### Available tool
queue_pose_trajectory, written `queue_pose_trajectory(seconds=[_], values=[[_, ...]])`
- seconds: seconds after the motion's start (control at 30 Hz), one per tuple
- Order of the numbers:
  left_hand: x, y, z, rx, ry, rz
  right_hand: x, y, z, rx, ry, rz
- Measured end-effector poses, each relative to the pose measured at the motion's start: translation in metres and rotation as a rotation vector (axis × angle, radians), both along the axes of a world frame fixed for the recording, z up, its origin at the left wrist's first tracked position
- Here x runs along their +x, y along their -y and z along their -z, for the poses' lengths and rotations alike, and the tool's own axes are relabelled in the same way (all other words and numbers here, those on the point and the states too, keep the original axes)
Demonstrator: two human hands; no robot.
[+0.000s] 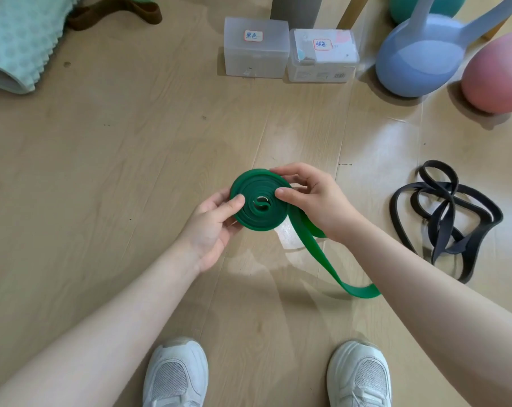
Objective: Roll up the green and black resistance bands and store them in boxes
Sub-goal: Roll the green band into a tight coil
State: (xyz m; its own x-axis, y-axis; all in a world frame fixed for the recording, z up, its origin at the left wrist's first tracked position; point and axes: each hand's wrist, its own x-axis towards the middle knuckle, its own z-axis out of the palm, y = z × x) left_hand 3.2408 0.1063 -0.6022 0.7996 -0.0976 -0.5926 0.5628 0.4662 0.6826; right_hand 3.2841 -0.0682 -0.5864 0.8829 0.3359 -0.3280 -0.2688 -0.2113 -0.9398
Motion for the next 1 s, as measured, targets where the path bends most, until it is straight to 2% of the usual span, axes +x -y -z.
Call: queue_pose_trajectory(seconds=[0.07,0.17,0.27,0.37,0.43,0.67,0.87,1.0], values=[[0.002,-0.007,-0.001,0.05,0.026,0.142,0.004,0.004,-0.005,-0.086,0.054,-0.095],[0.014,-0.015,-0.011,0.247,0.135,0.436,0.009,0.007,-0.014,-0.229,0.125,-0.288],[0.024,-0.007,-0.019,0.384,0.178,0.561,0.014,0.003,-0.019,-0.32,0.198,-0.459],[0.027,-0.002,-0.019,0.419,0.18,0.51,0.018,0.003,-0.02,-0.373,0.241,-0.498],[0.026,-0.004,-0.016,0.483,0.235,0.481,0.018,0.003,-0.018,-0.382,0.235,-0.446],[0.021,-0.013,-0.009,0.52,0.364,0.31,0.016,0.014,-0.006,-0.149,0.055,-0.285],[0.014,-0.006,-0.008,0.349,0.203,0.058,0.008,0.001,0.002,-0.007,0.035,-0.15],[0.012,-0.007,-0.006,0.263,0.148,-0.009,0.011,-0.008,-0.002,-0.08,0.136,-0.119]])
